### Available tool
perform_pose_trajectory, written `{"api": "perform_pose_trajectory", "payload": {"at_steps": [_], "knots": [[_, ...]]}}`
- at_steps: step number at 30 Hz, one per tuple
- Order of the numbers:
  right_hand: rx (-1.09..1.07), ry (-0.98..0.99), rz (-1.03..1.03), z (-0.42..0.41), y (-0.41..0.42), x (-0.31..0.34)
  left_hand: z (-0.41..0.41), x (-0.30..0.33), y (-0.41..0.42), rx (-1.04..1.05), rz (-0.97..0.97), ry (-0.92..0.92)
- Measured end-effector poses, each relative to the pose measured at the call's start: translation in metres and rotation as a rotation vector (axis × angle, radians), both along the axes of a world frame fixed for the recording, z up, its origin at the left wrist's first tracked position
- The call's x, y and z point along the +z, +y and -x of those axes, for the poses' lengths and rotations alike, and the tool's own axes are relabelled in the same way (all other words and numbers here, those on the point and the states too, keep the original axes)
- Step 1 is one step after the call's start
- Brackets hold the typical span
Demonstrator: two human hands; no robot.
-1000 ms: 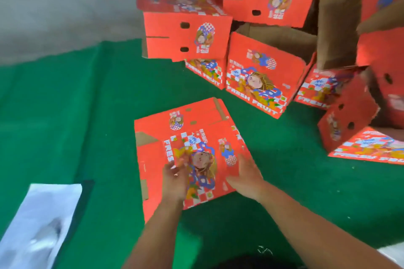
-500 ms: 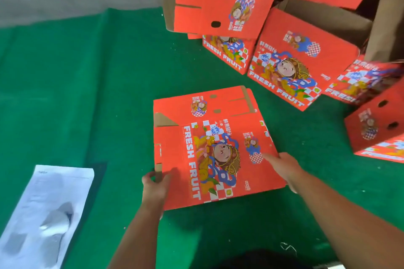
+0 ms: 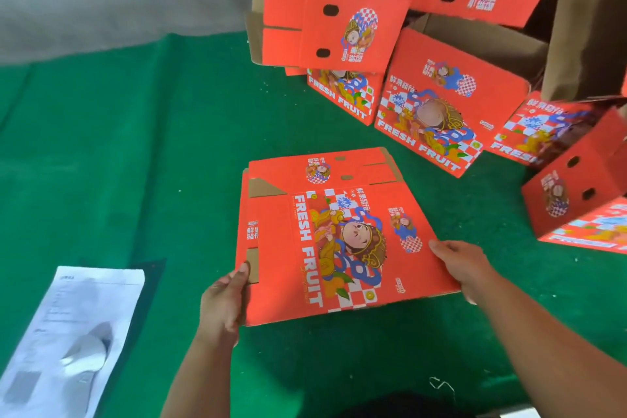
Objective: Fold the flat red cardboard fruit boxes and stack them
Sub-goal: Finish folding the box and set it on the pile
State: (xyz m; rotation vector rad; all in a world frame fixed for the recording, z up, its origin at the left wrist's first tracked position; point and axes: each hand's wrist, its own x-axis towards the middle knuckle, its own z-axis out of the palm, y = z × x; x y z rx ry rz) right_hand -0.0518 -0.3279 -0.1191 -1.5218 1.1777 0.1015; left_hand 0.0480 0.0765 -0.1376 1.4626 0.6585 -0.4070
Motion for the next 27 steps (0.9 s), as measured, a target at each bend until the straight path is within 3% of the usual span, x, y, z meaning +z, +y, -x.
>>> {"api": "perform_pose_trajectory", "payload": {"at_steps": [4,9,12,16,17,20,21,25,27], "knots": [[0.03,-0.008,0.109,0.006,-0.002,0.006,0.011,-0.001,-0.006,0.226,-0.118,-0.024],[0.159,-0.031,-0.132,0.016,0.0,0.023,0.026,-0.003,-0.017,0.362,-0.227,-0.046],[0.178,-0.094,-0.166,0.019,-0.006,0.035,0.032,-0.006,-0.017,0.149,-0.357,-0.042],[-0.099,-0.216,-0.134,0.024,-0.019,0.041,0.051,0.001,-0.028,-0.311,-0.751,0.024],[-0.141,-0.213,-0.165,0.027,-0.021,0.042,0.055,0.008,-0.032,-0.38,-0.734,-0.052],[-0.212,-0.176,-0.212,0.041,-0.024,0.04,0.066,0.017,-0.037,-0.445,-0.153,-0.255],[-0.201,-0.155,-0.187,0.047,-0.024,0.038,0.069,0.019,-0.042,-0.475,-0.044,-0.286],[-0.011,-0.075,-0.049,0.06,-0.01,0.035,0.072,0.042,-0.074,-0.483,-0.12,-0.415],[0.076,-0.042,0.0,0.062,-0.003,0.037,0.069,0.052,-0.084,-0.418,-0.048,-0.445]]}}
